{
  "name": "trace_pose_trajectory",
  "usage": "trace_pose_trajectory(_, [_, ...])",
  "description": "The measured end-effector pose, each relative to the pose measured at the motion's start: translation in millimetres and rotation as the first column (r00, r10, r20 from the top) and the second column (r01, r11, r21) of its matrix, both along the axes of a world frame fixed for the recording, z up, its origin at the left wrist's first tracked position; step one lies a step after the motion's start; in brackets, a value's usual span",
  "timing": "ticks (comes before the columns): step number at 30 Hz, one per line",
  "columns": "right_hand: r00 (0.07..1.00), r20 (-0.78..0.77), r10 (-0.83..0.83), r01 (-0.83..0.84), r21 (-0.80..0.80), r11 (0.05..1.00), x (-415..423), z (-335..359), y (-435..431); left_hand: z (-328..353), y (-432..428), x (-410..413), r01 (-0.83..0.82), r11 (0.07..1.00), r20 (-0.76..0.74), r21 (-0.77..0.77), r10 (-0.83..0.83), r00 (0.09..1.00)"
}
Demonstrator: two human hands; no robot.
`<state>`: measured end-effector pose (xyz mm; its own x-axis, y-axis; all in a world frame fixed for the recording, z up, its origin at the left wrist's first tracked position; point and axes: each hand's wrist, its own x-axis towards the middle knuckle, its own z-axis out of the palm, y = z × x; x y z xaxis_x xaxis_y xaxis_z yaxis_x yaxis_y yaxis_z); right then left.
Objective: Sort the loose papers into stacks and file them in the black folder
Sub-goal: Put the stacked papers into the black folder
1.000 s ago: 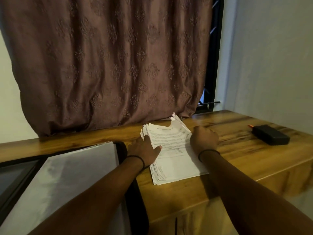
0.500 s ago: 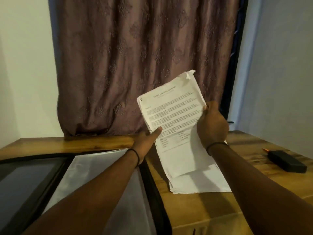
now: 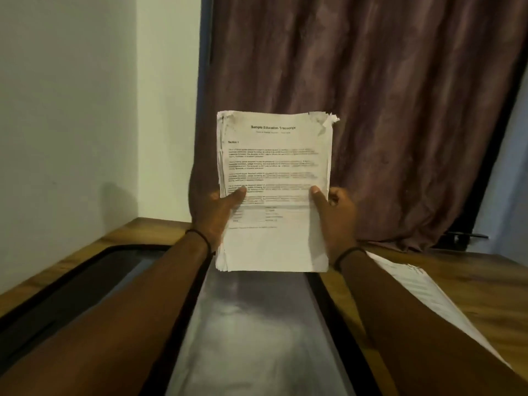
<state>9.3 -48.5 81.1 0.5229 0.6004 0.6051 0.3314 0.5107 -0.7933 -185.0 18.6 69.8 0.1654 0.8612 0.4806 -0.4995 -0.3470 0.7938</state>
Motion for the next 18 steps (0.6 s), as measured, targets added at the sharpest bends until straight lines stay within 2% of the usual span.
trace_pose_trajectory(2, [0.989, -0.073, 0.129, -0.131, -0.023, 0.991, -14.2, -24.1, 7.0, -14.8, 2.7, -18.9, -0.019, 1.0, -0.052, -0.009, 0.018, 0.998])
trace_pose_trajectory(5, [0.955, -0.174, 0.238, -0.257, -0.092, 0.962, -28.7, -64.0, 7.8, -47.2, 7.2, -33.9, -0.102, 0.994, -0.249, -0.042, 0.089, 0.964])
trace_pose_trajectory(10, [0.938, -0.15, 0.312, -0.339, -0.221, 0.914, -15.0, -76.1, 27.9, -51.9, 22.4, -26.1, -0.182, 0.982, -0.234, -0.053, 0.164, 0.958])
trace_pose_trajectory(13, [0.904, -0.164, 0.395, -0.428, -0.299, 0.853, 1.6, -72.8, 44.4, -42.5, 38.7, -20.3, -0.222, 0.975, -0.308, 0.008, 0.213, 0.927])
trace_pose_trajectory(16, [0.907, -0.141, 0.396, -0.419, -0.383, 0.823, 14.9, -74.5, 59.3, -36.1, 61.5, -15.0, -0.272, 0.96, -0.367, 0.074, 0.28, 0.887])
trace_pose_trajectory(17, [0.917, -0.154, 0.369, -0.399, -0.379, 0.835, 17.0, -75.0, 63.9, -37.0, 70.7, -12.3, -0.339, 0.936, -0.38, 0.093, 0.348, 0.857])
trace_pose_trajectory(18, [0.928, -0.173, 0.329, -0.371, -0.367, 0.853, 17.7, -75.3, 68.3, -38.5, 77.9, -9.3, -0.447, 0.885, -0.408, 0.13, 0.459, 0.789])
